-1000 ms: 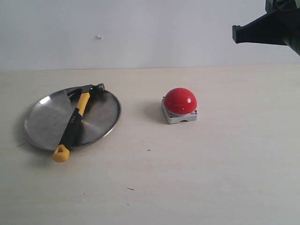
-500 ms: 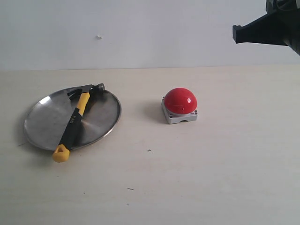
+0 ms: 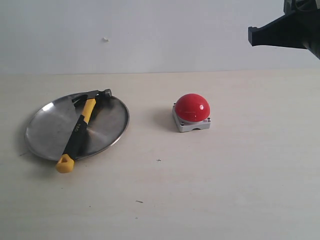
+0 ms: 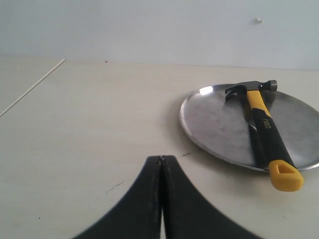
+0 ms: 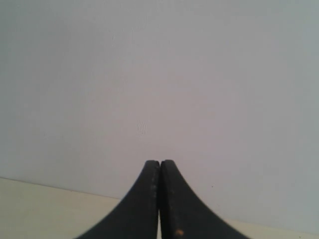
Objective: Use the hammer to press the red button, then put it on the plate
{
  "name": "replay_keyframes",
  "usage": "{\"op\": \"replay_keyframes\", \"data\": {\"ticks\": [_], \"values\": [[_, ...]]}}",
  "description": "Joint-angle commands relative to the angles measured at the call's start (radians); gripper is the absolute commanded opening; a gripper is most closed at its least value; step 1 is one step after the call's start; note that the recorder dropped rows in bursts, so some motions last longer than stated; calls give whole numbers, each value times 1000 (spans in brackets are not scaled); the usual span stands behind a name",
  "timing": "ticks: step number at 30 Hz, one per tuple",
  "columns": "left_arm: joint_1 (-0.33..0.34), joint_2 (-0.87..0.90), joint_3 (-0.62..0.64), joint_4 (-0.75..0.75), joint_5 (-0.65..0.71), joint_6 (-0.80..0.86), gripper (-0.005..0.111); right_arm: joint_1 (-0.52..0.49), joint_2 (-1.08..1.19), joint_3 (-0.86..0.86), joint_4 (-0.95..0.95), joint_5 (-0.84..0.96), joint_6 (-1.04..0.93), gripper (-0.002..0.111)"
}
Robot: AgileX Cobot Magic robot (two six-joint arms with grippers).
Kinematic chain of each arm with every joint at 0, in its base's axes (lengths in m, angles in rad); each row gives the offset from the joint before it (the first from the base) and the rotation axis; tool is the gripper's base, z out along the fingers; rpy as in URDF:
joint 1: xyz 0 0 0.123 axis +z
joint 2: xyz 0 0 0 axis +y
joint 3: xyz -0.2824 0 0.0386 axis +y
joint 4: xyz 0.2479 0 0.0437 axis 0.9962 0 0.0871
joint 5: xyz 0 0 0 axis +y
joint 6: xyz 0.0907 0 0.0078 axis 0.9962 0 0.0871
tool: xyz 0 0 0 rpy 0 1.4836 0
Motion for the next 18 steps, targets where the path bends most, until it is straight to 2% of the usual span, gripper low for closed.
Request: {"op": "replay_keyframes", "data": {"ticks": [1,12,18], "values": [[2,-7,0,-6,1,3,0,-1,-4,-2,-2,-11,0,0],[2,-7,0,-6,1,1,0,-1,-8,-2,-2,-11,0,0],[2,-7,0,-6,1,1,0,-1,-272,-2,52,69,-27,0]]}}
